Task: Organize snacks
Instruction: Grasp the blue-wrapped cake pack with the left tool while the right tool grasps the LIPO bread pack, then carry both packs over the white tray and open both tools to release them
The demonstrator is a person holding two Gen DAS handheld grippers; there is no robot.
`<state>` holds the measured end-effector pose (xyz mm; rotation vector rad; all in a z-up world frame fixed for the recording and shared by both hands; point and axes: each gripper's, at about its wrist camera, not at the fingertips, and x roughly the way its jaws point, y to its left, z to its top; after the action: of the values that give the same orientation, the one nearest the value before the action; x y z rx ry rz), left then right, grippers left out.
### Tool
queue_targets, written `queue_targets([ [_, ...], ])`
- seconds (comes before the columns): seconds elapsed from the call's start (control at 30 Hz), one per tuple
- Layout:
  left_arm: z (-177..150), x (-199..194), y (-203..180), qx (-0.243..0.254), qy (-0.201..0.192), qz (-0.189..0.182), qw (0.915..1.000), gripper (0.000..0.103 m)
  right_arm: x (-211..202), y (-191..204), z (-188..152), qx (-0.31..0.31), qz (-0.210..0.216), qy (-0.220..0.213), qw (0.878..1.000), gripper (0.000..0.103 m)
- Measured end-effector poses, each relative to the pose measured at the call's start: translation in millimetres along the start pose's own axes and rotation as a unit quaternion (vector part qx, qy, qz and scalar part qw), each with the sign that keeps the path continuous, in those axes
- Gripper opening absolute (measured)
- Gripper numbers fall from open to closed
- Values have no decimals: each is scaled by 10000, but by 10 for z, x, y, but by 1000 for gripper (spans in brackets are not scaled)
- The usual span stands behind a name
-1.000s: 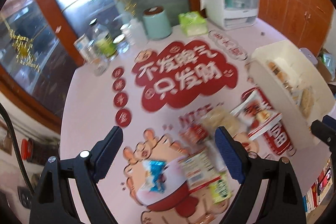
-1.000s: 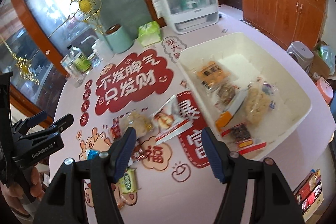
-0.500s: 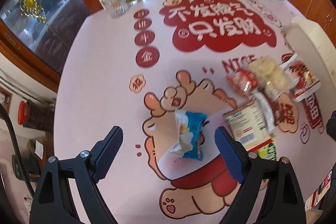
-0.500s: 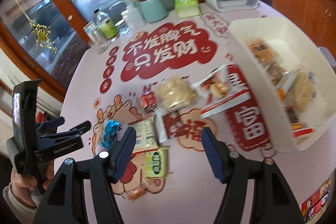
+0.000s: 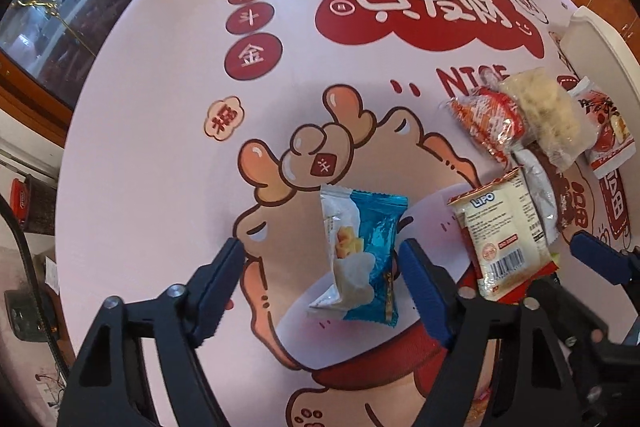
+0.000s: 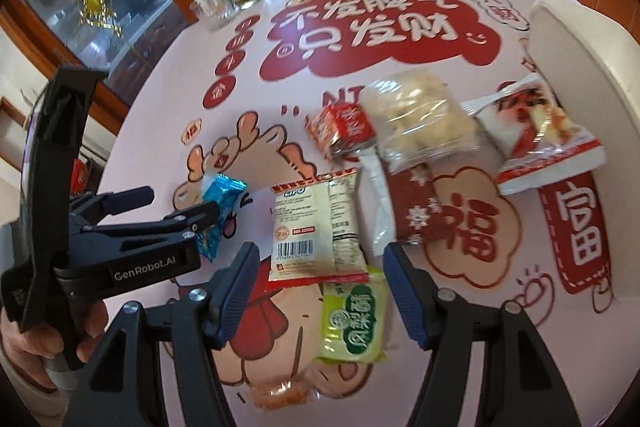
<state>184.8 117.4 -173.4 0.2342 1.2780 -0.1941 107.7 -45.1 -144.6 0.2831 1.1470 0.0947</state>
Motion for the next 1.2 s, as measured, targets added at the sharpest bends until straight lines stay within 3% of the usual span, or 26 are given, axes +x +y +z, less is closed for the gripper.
queue_targets([
  [0.13,8,74,31,-34,83,-186,9998,66,111,94,19,-170,-75,24,9998,65],
  [0.3,14,159,60,-41,206,-353,9992,45,279,201,51,-464,-298,82,9984,65],
  [0.47,5,175,31,68,132,-410,9990,32,448,219,49,-542,-438,259,9972,66],
  [0.6,2,168,21,81,69,-425,9990,29,492,263,55,-719,-556,178,9957,63],
  [0.7,-29,146,26,82,20,-421,9991,28,505,309,41,-937,-745,123,9927,54],
  [0.77,-59,123,28,83,2,-417,9991,28,482,303,36,-924,-638,107,9936,46],
  [0.97,-125,-127,-23,218,-210,-318,9990,28,428,262,29,-824,-542,102,9951,46],
  [1.2,-146,-503,-211,419,-492,-321,9974,27,84,293,-14,-867,-392,-240,9952,46],
])
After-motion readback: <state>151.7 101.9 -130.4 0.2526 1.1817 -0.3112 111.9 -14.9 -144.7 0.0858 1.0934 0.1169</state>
